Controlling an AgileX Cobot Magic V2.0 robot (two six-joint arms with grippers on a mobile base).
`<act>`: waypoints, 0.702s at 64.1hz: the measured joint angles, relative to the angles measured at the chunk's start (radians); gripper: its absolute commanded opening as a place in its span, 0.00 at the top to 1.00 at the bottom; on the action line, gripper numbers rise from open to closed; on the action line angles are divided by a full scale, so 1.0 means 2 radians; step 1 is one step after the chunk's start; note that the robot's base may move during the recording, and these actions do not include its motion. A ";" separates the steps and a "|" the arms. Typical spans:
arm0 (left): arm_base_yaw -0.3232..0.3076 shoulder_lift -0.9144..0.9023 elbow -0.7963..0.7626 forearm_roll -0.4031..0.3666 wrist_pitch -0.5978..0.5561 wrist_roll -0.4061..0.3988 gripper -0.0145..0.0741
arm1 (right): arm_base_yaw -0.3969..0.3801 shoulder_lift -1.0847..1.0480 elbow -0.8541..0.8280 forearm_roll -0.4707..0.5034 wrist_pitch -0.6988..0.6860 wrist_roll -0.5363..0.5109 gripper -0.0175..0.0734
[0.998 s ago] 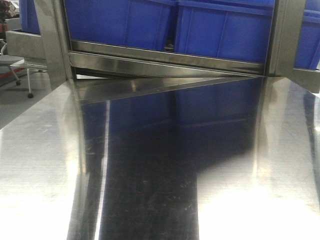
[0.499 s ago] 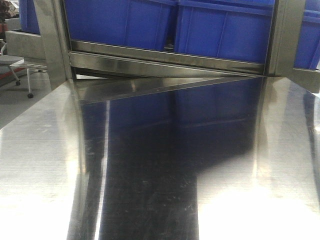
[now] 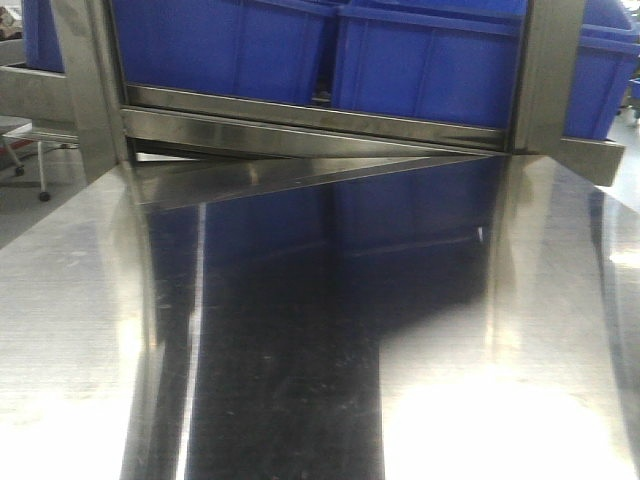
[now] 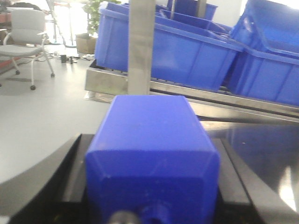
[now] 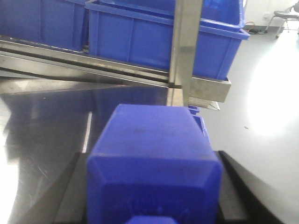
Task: Pick and sort blue part to right shelf
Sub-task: 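Drive the base away from the steel table carrying both bottles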
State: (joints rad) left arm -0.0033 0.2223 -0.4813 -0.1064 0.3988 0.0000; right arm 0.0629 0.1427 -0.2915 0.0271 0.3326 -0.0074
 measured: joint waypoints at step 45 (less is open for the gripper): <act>0.000 0.000 0.000 0.000 0.000 0.000 0.39 | 0.000 0.000 0.000 0.001 0.000 0.000 0.36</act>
State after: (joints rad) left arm -0.0033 0.2223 -0.4813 -0.1064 0.3988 0.0000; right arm 0.0629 0.1427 -0.2915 0.0287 0.3326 -0.0074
